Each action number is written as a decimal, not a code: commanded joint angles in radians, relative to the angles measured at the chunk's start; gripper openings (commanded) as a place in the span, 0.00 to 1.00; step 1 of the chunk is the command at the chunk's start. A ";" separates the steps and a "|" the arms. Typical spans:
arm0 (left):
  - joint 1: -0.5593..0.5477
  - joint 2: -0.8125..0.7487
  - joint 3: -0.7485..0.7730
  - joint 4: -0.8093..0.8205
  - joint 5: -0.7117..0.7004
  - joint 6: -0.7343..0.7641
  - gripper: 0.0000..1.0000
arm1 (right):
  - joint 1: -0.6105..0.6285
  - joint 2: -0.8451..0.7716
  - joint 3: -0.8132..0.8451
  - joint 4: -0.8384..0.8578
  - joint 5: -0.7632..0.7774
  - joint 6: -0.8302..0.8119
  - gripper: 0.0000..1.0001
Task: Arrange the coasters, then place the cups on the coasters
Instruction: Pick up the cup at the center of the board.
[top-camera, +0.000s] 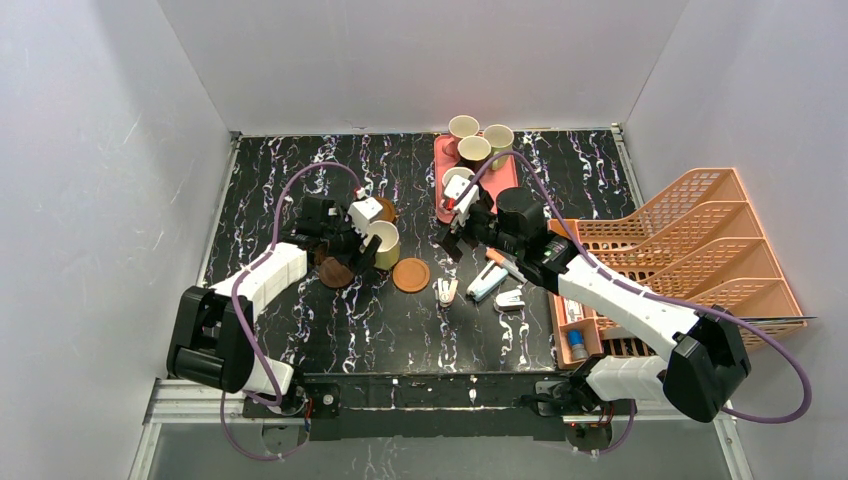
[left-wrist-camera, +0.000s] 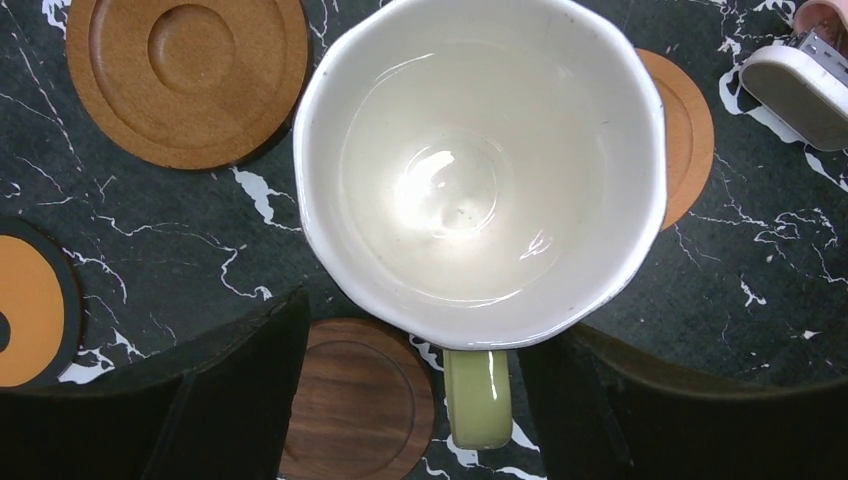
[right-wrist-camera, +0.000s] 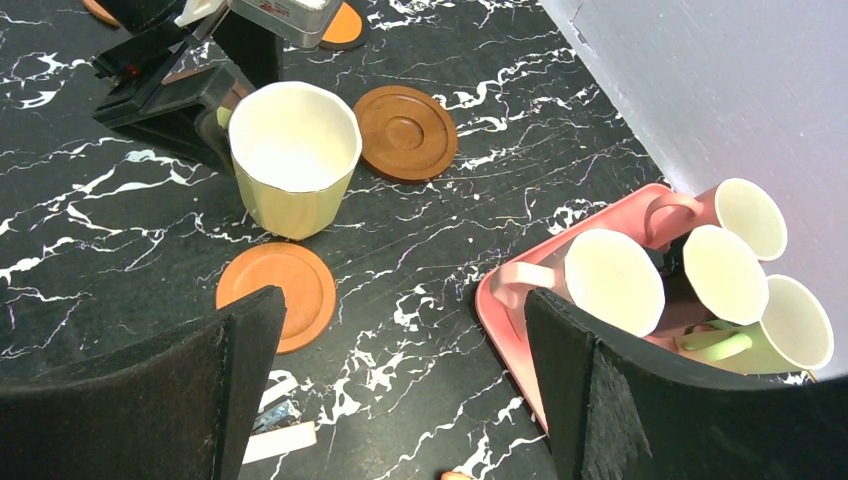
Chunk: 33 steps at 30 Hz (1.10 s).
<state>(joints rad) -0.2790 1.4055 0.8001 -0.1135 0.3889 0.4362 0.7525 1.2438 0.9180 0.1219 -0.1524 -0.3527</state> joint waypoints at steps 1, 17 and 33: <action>-0.006 -0.030 0.000 0.031 0.012 -0.011 0.69 | -0.005 -0.027 -0.011 0.059 -0.003 -0.015 0.98; -0.005 -0.073 -0.029 0.048 0.025 -0.005 0.06 | -0.008 -0.032 -0.015 0.058 -0.010 -0.020 0.98; -0.002 -0.237 -0.080 0.075 -0.006 -0.017 0.00 | -0.013 -0.043 -0.016 0.057 -0.018 -0.019 0.98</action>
<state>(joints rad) -0.2790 1.2449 0.7208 -0.1059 0.3721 0.4259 0.7452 1.2297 0.9016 0.1326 -0.1608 -0.3695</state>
